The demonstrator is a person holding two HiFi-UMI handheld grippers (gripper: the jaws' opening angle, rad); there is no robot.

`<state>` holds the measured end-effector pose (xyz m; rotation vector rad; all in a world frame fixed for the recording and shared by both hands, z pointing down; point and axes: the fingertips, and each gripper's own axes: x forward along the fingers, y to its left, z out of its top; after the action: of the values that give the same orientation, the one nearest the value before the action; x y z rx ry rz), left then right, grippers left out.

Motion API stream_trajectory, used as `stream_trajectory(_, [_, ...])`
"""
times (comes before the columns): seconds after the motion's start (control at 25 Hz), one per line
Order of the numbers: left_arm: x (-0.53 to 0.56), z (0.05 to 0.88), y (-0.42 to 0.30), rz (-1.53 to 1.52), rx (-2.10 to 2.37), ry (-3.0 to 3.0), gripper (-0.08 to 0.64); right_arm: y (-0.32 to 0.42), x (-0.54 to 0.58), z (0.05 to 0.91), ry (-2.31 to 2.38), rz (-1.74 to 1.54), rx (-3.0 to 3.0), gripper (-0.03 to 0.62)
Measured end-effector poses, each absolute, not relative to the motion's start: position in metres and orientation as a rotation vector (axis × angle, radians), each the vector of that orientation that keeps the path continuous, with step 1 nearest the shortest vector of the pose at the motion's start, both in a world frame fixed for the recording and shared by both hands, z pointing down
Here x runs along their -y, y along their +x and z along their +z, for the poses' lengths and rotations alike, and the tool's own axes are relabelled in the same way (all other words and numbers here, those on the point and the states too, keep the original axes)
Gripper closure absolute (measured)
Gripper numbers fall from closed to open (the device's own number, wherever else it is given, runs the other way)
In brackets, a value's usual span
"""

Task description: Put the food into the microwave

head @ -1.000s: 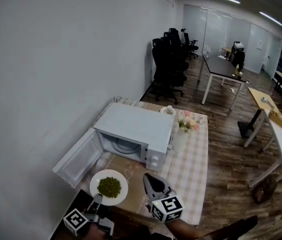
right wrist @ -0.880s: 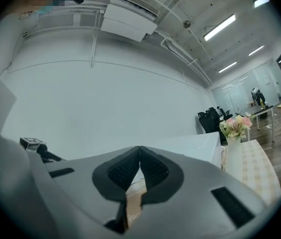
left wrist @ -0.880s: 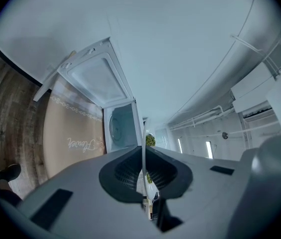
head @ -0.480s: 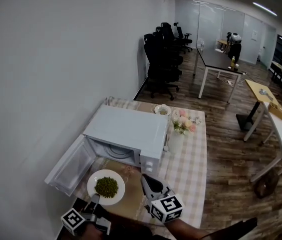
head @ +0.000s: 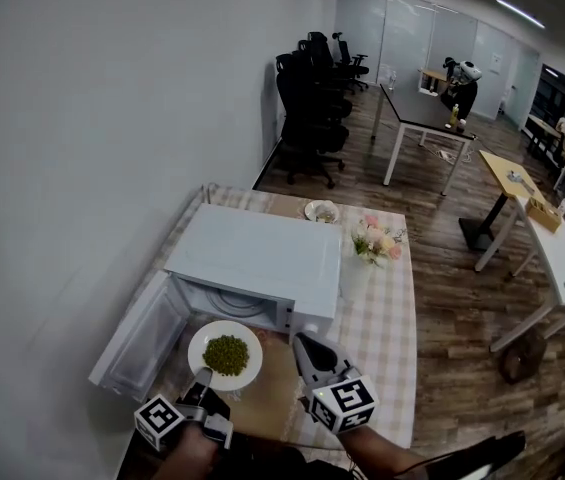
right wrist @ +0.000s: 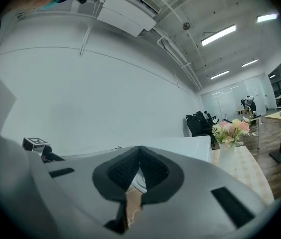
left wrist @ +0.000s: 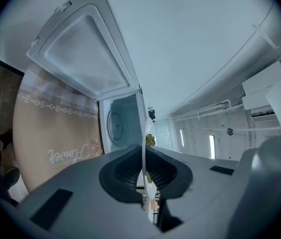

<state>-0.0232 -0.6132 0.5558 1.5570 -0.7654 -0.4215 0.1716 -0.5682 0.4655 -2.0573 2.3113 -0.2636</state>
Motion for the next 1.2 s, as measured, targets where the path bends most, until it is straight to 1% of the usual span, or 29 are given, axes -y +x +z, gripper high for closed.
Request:
stream_trajectory(0.6, [0.707, 0.628, 0.001, -0.322, 0.725, 1.542, 0.535, 0.181, 0.610, 0.487, -2.238, -0.311, -2.222, 0.584])
stream_trajectory(0.96, [0.743, 0.679, 0.013, -0.276, 0.746, 1.512, 0.535, 0.181, 0.631, 0.508, -2.307, -0.335, -2.218, 0.584])
stream_trajectory(1.2, [0.761, 0.706, 0.016, -0.280, 0.759, 1.443, 0.537, 0.187, 0.634, 0.520, -2.356, -0.415, -2.177, 0.584])
